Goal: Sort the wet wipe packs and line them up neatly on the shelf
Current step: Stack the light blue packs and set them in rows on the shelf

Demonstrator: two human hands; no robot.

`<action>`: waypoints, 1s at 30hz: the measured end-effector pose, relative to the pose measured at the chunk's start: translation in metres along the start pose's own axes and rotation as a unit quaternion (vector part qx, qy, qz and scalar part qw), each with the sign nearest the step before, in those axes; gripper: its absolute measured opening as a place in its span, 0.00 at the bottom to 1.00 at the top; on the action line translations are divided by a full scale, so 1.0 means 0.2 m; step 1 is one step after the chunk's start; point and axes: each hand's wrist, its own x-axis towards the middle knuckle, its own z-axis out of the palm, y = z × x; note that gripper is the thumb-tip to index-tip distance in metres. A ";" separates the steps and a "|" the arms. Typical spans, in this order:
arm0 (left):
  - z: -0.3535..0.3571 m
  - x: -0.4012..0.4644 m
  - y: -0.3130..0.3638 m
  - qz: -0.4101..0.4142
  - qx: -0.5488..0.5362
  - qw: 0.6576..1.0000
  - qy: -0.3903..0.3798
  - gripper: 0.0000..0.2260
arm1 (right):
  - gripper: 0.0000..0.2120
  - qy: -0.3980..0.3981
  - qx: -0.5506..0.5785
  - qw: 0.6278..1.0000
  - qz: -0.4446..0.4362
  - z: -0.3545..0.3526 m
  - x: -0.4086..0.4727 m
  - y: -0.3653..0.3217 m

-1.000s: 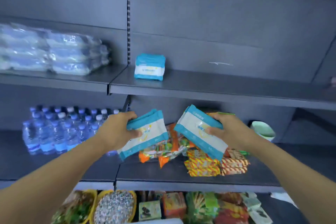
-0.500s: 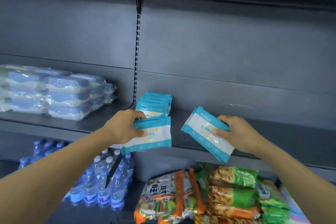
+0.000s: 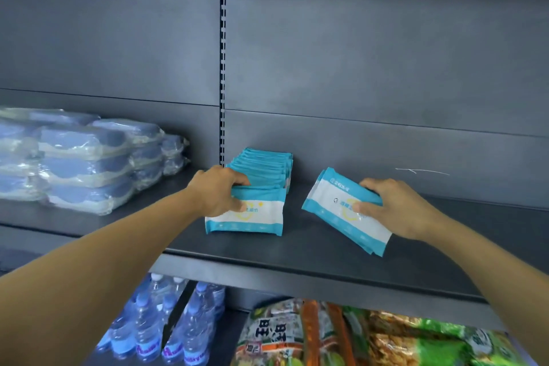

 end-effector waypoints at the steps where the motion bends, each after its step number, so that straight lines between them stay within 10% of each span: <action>1: 0.01 0.02 -0.01 0.002 0.019 1.000 0.007 0.21 | 0.05 -0.003 -0.003 1.000 0.003 0.01 0.01 0.00; 11: 0.16 -0.01 -0.05 0.028 -0.018 0.999 0.003 0.44 | 0.05 0.014 0.003 1.000 0.017 0.07 0.06 -0.03; 30: 0.17 0.02 -0.02 0.038 0.023 0.996 0.080 0.39 | 0.07 -0.002 -0.003 1.000 0.017 0.09 0.14 -0.01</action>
